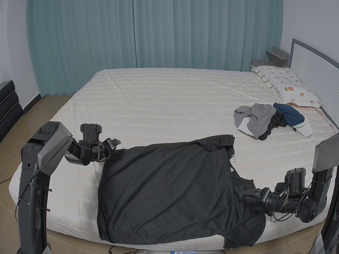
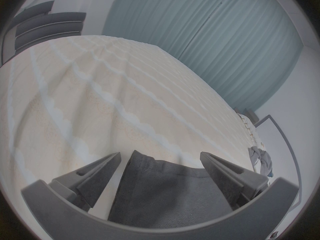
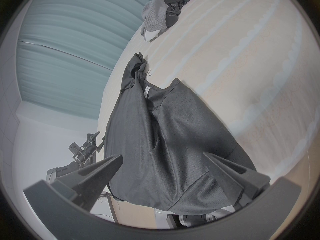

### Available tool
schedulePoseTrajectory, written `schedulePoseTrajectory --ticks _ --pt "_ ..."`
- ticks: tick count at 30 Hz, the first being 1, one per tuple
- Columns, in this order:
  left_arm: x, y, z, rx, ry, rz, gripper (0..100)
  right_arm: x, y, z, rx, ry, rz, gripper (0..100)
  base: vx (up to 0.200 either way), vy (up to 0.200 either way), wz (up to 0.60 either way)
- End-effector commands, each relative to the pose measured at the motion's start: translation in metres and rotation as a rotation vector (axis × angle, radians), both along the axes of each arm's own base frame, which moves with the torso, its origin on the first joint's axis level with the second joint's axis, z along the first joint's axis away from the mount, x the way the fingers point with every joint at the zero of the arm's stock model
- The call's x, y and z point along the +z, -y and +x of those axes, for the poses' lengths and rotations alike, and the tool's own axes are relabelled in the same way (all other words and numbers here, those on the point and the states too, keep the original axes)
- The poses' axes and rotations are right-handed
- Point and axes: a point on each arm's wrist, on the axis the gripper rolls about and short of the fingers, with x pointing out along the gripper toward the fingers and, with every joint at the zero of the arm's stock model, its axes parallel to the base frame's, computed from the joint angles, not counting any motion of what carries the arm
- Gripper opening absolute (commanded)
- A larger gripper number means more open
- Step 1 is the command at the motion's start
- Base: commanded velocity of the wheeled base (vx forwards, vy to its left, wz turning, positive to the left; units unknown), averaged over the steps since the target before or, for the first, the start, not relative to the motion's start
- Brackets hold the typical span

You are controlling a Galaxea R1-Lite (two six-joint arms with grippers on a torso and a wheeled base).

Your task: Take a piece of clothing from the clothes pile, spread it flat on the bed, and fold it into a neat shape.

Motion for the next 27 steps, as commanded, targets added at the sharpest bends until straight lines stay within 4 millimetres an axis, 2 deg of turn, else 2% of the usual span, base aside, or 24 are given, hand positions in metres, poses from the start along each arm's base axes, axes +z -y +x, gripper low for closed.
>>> schedulePoseTrajectory --ticks 1,3,4,16,21,27 --pt "-0.008 0.0 0.0 0.001 -0.016 0.008 100 0.0 0.0 0.0 0.0 0.001 0.0 100 0.0 0.0 0.0" --pt "-0.008 -0.001 -0.001 0.005 -0.016 0.01 100 0.0 0.0 0.0 0.0 0.001 0.0 100 0.0 0.0 0.0" --pt "-0.008 0.0 -0.001 0.003 -0.017 0.01 0 0.0 0.0 0.0 0.0 0.001 0.0 100 0.0 0.0 0.0" --pt "-0.003 -0.001 0.004 0.015 0.018 0.009 0 0.001 0.001 0.002 -0.004 0.008 0.002 100 0.0 0.0 0.0" --pt "0.012 -0.005 0.016 0.114 0.083 0.015 0 0.001 0.002 0.002 -0.016 0.006 0.01 100 0.0 0.0 0.0" --pt "0.027 -0.003 0.026 0.133 0.139 0.002 0 0.002 0.002 0.003 -0.032 0.004 0.025 100 0.0 0.0 0.0"
